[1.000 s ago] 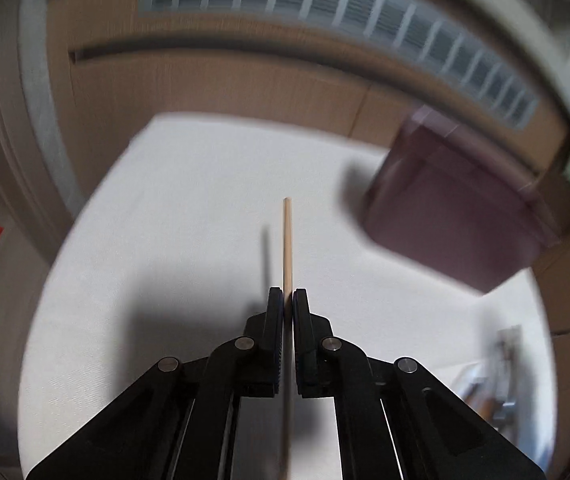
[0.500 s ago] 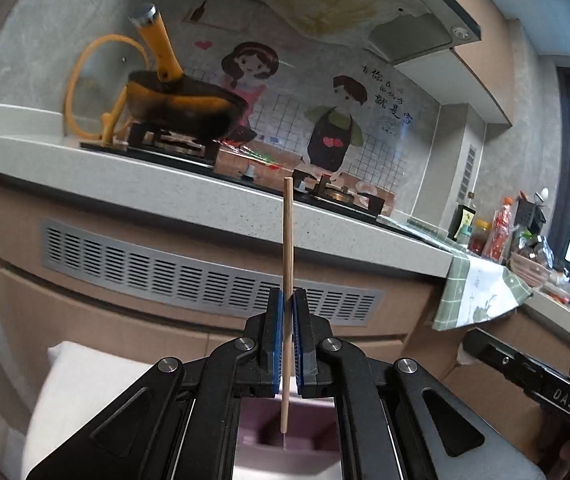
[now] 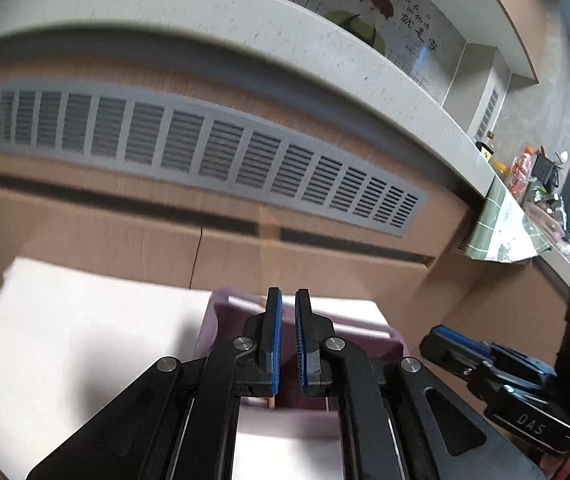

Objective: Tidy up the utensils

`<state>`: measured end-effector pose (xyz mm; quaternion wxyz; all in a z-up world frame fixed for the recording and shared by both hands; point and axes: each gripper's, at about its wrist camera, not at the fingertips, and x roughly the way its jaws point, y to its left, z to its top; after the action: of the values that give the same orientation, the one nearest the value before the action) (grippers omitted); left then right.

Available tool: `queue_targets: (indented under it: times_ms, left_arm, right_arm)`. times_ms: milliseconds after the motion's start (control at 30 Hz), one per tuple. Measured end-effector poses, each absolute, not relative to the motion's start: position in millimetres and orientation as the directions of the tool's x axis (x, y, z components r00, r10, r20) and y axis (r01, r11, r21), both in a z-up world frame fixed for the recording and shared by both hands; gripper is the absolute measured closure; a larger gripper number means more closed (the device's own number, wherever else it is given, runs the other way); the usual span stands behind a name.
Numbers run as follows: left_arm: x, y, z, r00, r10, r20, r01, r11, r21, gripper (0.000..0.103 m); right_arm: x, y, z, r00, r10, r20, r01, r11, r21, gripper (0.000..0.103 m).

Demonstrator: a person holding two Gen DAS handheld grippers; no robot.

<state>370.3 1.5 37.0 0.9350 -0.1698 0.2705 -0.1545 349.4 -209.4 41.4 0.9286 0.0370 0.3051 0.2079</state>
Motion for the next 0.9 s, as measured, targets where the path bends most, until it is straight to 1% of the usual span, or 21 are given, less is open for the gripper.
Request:
queue_targets:
  times_ms: [33, 67, 100, 133, 200, 267, 300, 333, 433, 567, 633, 700, 767, 833, 900]
  left_arm:
    - [367.3, 3.4, 36.2, 0.806, -0.383, -0.451, 0.196, 0.892, -0.407, 0.091]
    - [360.5, 7.4, 36.1, 0.807, -0.388, -0.445, 0.195, 0.887, -0.419, 0.085]
    - [354.2, 11.0, 36.9, 0.806, -0.393, -0.442, 0.195, 0.882, -0.429, 0.082]
    - [346.8, 14.7, 38.9, 0.807, -0.396, -0.438, 0.196, 0.880, -0.433, 0.079]
    - [324.0, 22.9, 41.2, 0.817, -0.389, -0.427, 0.197, 0.882, -0.428, 0.076]
    - [298.2, 30.5, 39.4, 0.829, -0.372, -0.418, 0.191, 0.890, -0.413, 0.066]
    - [282.4, 36.7, 36.6, 0.833, -0.369, -0.412, 0.191, 0.891, -0.411, 0.064]
    - [268.2, 40.1, 33.3, 0.835, -0.367, -0.411, 0.191, 0.892, -0.410, 0.062]
    - [223.0, 51.1, 19.5, 0.828, -0.346, -0.441, 0.160, 0.900, -0.405, 0.062]
    - [172.9, 53.6, -6.7, 0.800, -0.224, -0.556, 0.057, 0.952, -0.301, 0.062]
    - [158.5, 53.5, -18.7, 0.776, -0.199, -0.599, 0.031, 0.960, -0.280, 0.062]
    - [147.8, 57.4, -31.4, 0.750, -0.192, -0.633, 0.005, 0.959, -0.284, 0.062]
    - [141.9, 60.5, -38.8, 0.726, -0.177, -0.664, -0.016, 0.962, -0.273, 0.062]
    - [137.0, 59.8, -39.5, 0.727, -0.163, -0.667, -0.017, 0.967, -0.256, 0.062]
    - [133.6, 54.9, -40.5, 0.730, -0.176, -0.660, 0.008, 0.968, -0.249, 0.062]
  right_arm:
    - [348.2, -209.3, 38.5, 0.721, 0.411, -0.558, -0.367, 0.909, 0.195, 0.081]
    - [345.4, -209.4, 37.9, 0.722, 0.412, -0.556, -0.371, 0.909, 0.191, 0.081]
    - [339.7, -210.9, 40.2, 0.733, 0.409, -0.543, -0.374, 0.910, 0.180, 0.081]
    - [330.3, -213.8, 45.5, 0.759, 0.397, -0.516, -0.370, 0.915, 0.160, 0.081]
    - [313.3, -219.6, 54.6, 0.805, 0.371, -0.463, -0.353, 0.927, 0.128, 0.081]
    - [292.0, -229.1, 62.2, 0.845, 0.351, -0.403, -0.336, 0.935, 0.110, 0.081]
    - [282.9, -231.6, 63.7, 0.847, 0.350, -0.400, -0.339, 0.935, 0.101, 0.079]
    - [273.3, -231.7, 61.7, 0.828, 0.361, -0.429, -0.364, 0.928, 0.077, 0.078]
    - [251.2, -222.9, 44.5, 0.727, 0.428, -0.537, -0.491, 0.871, 0.030, 0.078]
    - [210.9, -198.2, 2.4, 0.607, 0.428, -0.669, -0.632, 0.771, -0.079, 0.078]
    - [192.5, -182.5, -20.3, 0.550, 0.407, -0.729, -0.690, 0.714, -0.122, 0.078]
    - [178.4, -170.6, -37.2, 0.510, 0.397, -0.763, -0.730, 0.669, -0.140, 0.080]
    - [168.6, -162.6, -50.5, 0.455, 0.409, -0.791, -0.768, 0.629, -0.117, 0.080]
    - [166.5, -161.0, -56.3, 0.417, 0.423, -0.805, -0.779, 0.622, -0.076, 0.080]
    - [173.8, -166.4, -57.0, 0.392, 0.442, -0.807, -0.749, 0.662, -0.002, 0.080]
